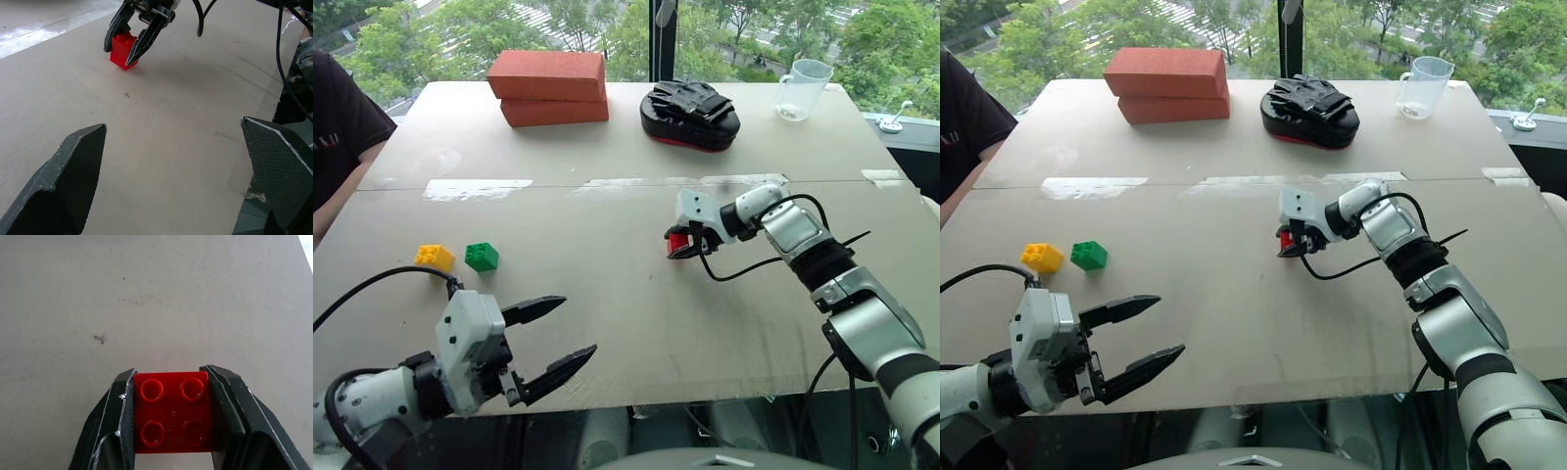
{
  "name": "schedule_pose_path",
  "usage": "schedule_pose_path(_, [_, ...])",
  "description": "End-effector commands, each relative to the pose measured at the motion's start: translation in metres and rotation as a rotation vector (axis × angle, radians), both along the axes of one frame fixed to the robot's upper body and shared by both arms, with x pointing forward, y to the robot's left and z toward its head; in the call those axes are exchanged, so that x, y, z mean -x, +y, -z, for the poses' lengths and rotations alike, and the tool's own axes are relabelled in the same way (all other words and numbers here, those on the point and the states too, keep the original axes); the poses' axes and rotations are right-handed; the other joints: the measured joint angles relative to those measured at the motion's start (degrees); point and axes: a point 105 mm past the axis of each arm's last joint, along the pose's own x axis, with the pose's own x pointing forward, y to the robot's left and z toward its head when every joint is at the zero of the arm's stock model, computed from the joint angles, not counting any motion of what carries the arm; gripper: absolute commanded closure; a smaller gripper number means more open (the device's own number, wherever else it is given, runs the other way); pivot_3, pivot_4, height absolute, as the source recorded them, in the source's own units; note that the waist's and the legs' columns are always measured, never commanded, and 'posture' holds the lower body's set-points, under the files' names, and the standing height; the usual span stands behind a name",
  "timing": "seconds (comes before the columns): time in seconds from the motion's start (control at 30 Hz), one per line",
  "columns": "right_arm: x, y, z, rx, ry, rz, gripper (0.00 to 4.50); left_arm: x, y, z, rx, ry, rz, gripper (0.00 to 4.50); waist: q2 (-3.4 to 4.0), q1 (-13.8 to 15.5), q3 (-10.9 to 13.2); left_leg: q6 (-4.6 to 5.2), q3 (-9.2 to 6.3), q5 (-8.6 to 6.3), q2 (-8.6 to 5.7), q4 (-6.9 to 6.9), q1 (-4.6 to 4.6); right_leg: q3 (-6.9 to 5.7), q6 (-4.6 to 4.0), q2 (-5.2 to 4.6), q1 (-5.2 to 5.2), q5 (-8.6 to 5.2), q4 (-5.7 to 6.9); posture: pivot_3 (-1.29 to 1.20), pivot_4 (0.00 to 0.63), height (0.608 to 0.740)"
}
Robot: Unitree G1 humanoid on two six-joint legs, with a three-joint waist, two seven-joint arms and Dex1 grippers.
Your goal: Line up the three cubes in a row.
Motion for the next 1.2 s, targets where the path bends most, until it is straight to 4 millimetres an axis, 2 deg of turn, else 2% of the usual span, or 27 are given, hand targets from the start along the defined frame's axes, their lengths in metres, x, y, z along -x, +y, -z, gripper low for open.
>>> schedule_pose_path(0.03, [-0.003,0.006,-0.016,-0.014,-0.037,-0.022,3.16,0.004,-0.004,-0.009,0.001,-0.037,0.010,0.00,0.00,0.0,0.0,0.00,0.00,0.00,0.00,0.00,0.00,0.00,0.00,0.01,0.00,0.00,0.01,0.00,0.150,0.740])
schedule_pose_path(0.53, [-0.007,0.010,-0.010,0.027,-0.004,0.020,3.16,0.004,-0.004,-0.009,0.011,-0.030,-0.002,0.00,0.01,-0.1,0.0,-0.01,0.00,0.00,0.00,0.00,0.03,0.00,-0.01,-0.01,-0.01,0.00,0.04,0.00,0.150,0.740])
schedule_pose_path(0.57, [-0.007,0.010,-0.009,0.029,-0.004,0.022,2.15,0.003,-0.004,-0.009,0.012,-0.030,-0.002,0.00,0.01,-0.1,0.0,-0.01,0.01,0.00,0.00,0.00,0.03,0.00,-0.01,-0.01,-0.01,0.00,0.05,0.00,0.150,0.740])
schedule_pose_path(0.63, [-0.007,0.011,-0.009,0.028,-0.003,0.023,1.37,0.003,-0.004,-0.008,0.013,-0.029,-0.003,0.00,0.03,-0.1,0.0,-0.01,0.00,0.00,0.00,0.00,0.03,0.00,-0.02,-0.01,-0.02,0.00,0.04,0.00,0.150,0.740])
schedule_pose_path(0.7, [-0.007,0.012,-0.009,0.024,-0.009,0.026,0.33,0.003,-0.003,-0.008,0.014,-0.027,-0.006,0.00,0.03,-0.1,0.0,-0.01,0.00,0.00,0.01,-0.01,0.02,0.00,-0.02,-0.01,-0.02,0.00,0.03,0.00,0.150,0.740])
schedule_pose_path(0.73, [-0.008,0.012,-0.010,0.020,-0.014,0.029,0.03,0.003,-0.003,-0.008,0.016,-0.027,-0.009,0.00,0.03,-0.1,0.0,-0.01,0.00,0.00,0.00,-0.01,0.01,0.00,-0.02,-0.01,-0.02,0.00,0.03,0.00,0.150,0.740])
schedule_pose_path(0.9, [-0.005,0.011,-0.022,-0.022,-0.028,0.015,0.03,0.002,0.003,-0.007,0.038,-0.023,-0.058,0.00,0.03,-0.1,0.0,-0.02,0.00,-0.01,0.01,-0.02,-0.01,0.01,-0.02,-0.02,-0.05,0.00,0.01,0.00,0.150,0.740])
schedule_pose_path(0.97, [0.001,0.011,-0.034,-0.077,-0.038,-0.013,0.03,-0.002,0.012,-0.007,0.074,-0.026,-0.135,0.00,0.04,-0.1,0.0,-0.02,0.00,-0.01,0.00,-0.02,-0.01,0.01,-0.02,-0.02,-0.05,0.00,0.02,0.00,0.150,0.740])
schedule_pose_path(1.03, [0.015,0.012,-0.056,-0.215,-0.071,-0.082,0.03,-0.013,0.030,-0.007,0.109,-0.054,-0.286,0.00,0.05,0.1,0.0,-0.02,0.00,-0.01,0.01,-0.03,-0.01,0.01,-0.02,-0.03,-0.05,0.00,0.01,0.00,0.150,0.740])
schedule_pose_path(1.13, [0.045,0.011,-0.092,-0.475,-0.152,-0.175,0.03,-0.035,0.074,-0.001,0.056,-0.107,-0.617,0.00,0.06,0.4,0.0,-0.01,-0.08,-0.01,0.00,-0.06,-0.02,-0.03,0.00,-0.06,-0.02,-0.01,-0.01,0.00,0.150,0.740])
schedule_pose_path(1.2, [0.062,0.006,-0.106,-0.598,-0.149,-0.165,0.03,-0.043,0.095,0.002,0.057,-0.111,-0.783,0.00,0.03,0.4,0.0,-0.01,-0.10,-0.01,0.00,-0.06,-0.03,-0.08,0.01,0.01,0.00,0.00,0.01,0.00,0.150,0.740])
